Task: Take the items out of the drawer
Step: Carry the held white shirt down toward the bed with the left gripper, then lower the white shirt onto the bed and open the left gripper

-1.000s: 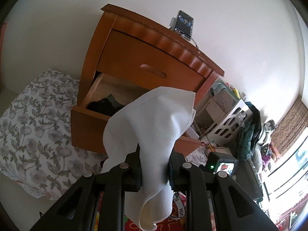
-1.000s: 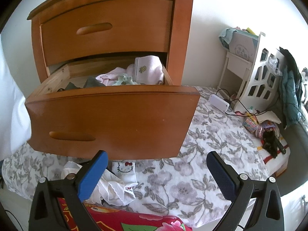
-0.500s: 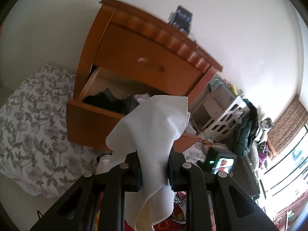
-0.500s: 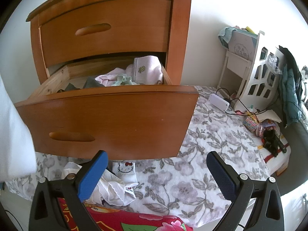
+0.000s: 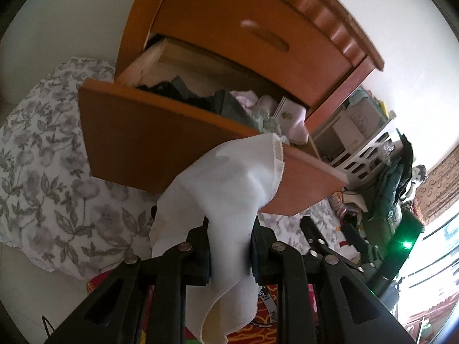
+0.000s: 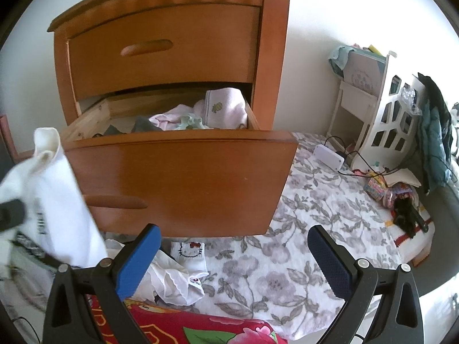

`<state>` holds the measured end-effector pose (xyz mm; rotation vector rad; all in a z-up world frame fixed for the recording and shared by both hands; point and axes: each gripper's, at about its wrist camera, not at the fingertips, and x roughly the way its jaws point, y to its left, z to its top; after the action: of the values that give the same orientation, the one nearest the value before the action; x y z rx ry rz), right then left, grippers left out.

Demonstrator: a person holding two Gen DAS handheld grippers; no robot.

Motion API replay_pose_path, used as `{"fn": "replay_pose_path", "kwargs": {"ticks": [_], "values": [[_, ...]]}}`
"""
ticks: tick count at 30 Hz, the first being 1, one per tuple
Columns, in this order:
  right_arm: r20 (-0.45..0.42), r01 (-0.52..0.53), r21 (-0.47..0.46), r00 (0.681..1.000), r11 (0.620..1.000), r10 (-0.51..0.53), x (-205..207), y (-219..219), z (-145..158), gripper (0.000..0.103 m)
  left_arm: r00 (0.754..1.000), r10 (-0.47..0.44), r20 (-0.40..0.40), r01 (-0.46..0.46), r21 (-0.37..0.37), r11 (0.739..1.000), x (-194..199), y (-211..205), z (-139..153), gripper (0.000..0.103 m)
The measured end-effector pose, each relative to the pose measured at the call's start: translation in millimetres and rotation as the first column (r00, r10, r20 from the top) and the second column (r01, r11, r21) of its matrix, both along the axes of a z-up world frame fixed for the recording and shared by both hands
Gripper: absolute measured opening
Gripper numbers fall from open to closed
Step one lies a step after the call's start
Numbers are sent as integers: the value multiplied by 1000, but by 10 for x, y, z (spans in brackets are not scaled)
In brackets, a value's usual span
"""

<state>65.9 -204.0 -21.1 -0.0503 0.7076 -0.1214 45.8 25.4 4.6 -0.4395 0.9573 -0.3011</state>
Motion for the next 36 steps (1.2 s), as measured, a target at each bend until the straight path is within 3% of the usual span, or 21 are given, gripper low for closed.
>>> {"fn": "replay_pose_path", "kwargs": {"ticks": [11,15,20,29,36], "values": [[59,-43,-23,997,999,44,-92,92,62,103,997,-41,-64,44,39,998,333,-243,-337,22],[85,-55,-35,995,998,57,-130,120,94,103,993,-49,-103,51,16,999,404,-286,-480,23],[87,-54,-32,995,998,57,-135,117,100,103,989,-37,-145,36,-13,999,463,-259,-650,24],[86,-54,-31,995,998,56,-137,105,100,103,982,-43,-187,47,19,999,488,-315,-777,27],[82,-52,-28,995,998,54,-133,111,93,103,983,-61,-175,63,8,998,421,-352,-702,48]]}}
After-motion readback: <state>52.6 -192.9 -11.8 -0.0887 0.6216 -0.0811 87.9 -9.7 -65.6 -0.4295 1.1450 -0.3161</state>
